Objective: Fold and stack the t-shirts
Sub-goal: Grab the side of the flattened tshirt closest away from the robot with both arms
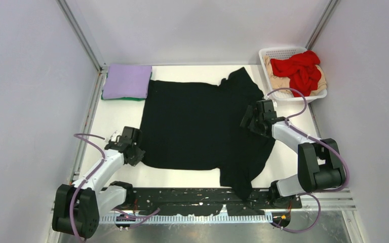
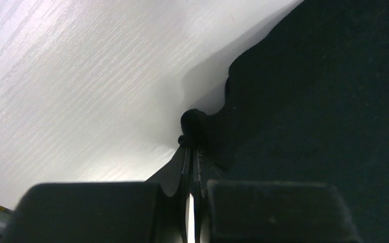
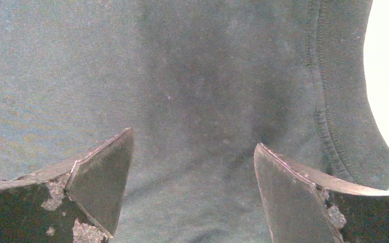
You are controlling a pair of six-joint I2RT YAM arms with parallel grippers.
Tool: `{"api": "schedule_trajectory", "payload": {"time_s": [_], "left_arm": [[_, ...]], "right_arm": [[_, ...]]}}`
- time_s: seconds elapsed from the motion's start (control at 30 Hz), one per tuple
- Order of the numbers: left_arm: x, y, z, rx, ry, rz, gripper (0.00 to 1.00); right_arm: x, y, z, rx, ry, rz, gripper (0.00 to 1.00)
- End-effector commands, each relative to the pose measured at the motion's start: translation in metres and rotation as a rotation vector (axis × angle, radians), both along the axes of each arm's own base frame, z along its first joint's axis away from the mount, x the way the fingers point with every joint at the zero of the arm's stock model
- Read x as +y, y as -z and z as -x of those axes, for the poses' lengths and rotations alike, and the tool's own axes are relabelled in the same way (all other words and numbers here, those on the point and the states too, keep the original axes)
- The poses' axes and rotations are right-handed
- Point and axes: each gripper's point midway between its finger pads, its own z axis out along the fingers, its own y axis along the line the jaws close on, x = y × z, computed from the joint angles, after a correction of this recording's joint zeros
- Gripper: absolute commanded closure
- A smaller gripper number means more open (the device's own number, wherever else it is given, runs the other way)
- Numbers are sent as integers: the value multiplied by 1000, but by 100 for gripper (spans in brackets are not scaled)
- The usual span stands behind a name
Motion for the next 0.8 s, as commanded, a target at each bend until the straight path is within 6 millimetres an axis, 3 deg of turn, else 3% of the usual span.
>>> {"api": "schedule_trajectory", "payload": {"time_s": [0.0, 0.1, 0.2, 0.33, 0.5, 0.63, 0.77], "left_arm": [[-5, 5, 1, 21, 17, 22, 100], [-5, -1, -3, -11, 33, 18, 100], [-5, -8, -9, -54, 60, 15, 100], [-18, -18, -25, -163, 201, 40, 100], [-22, -19, -24, -201, 260, 52, 100], [-11, -20, -19, -198, 232, 2, 100], [-8, -20, -17, -205, 219, -7, 100]], "right_arm": [[-11, -14, 1, -42, 38, 34, 5], [-10, -27, 7, -48, 29, 56, 5], [9, -34, 24, -27, -46, 120, 5], [43, -34, 68, 46, -225, 146, 2], [76, -33, 139, 141, -550, 185, 3], [72, -36, 181, 192, -569, 136, 5], [74, -25, 193, 177, -523, 46, 2]]}}
